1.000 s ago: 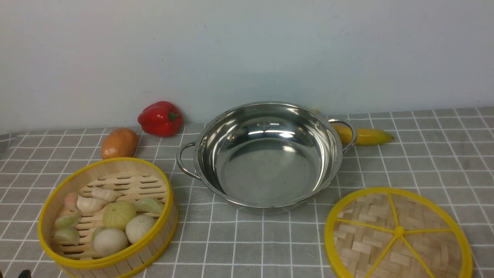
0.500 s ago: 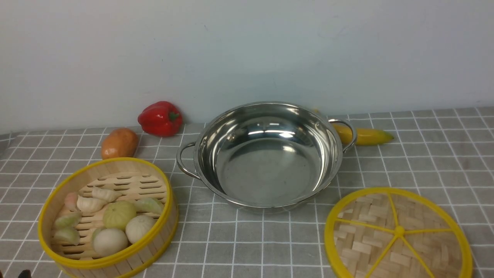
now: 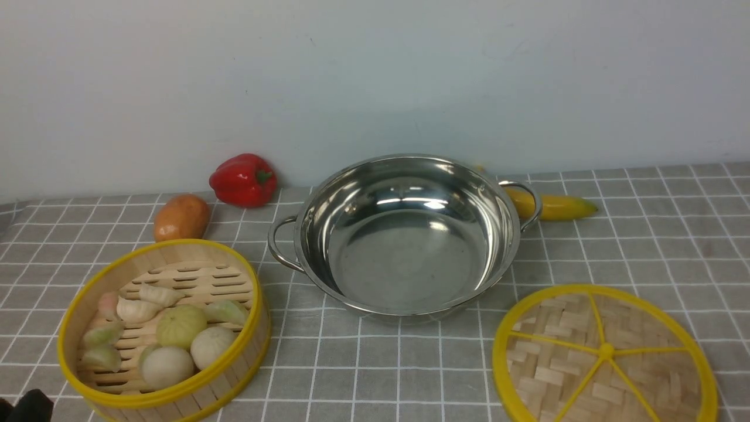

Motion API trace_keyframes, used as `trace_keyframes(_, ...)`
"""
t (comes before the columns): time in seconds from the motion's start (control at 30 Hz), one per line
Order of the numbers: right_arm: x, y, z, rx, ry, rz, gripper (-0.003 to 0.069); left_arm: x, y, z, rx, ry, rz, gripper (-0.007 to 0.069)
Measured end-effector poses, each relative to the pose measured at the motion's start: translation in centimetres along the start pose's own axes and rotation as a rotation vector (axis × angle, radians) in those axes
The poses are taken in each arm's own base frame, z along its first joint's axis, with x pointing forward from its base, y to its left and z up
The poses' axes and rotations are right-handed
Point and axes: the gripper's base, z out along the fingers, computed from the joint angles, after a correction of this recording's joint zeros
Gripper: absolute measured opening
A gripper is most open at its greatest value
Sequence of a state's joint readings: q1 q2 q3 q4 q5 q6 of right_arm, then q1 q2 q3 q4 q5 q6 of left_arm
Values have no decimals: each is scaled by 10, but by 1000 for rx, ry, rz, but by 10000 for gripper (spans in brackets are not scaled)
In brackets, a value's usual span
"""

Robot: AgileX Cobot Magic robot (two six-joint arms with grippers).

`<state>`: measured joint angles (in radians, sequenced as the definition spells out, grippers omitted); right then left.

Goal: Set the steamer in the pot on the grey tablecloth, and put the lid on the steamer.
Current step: 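Grasp the rim of the steamer basket holding the buns with the left gripper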

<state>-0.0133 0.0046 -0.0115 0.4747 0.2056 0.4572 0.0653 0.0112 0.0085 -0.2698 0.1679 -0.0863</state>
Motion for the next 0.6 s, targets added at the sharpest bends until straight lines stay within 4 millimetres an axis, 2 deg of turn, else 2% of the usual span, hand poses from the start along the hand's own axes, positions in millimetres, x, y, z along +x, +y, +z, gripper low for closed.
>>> trace_keyframes(0.07, -1, 2, 0, -20, -11, 161, 240, -2, -1, 0, 17, -17, -137, 243)
trace_keyframes(0.17, -2, 3, 0, -31, -14, 281, 240, -6, -2, 0, 31, -60, -233, 243)
trace_keyframes(0.6, -8, 4, 0, -60, -80, 318, 240, -35, 1, -7, 39, -396, -240, 243)
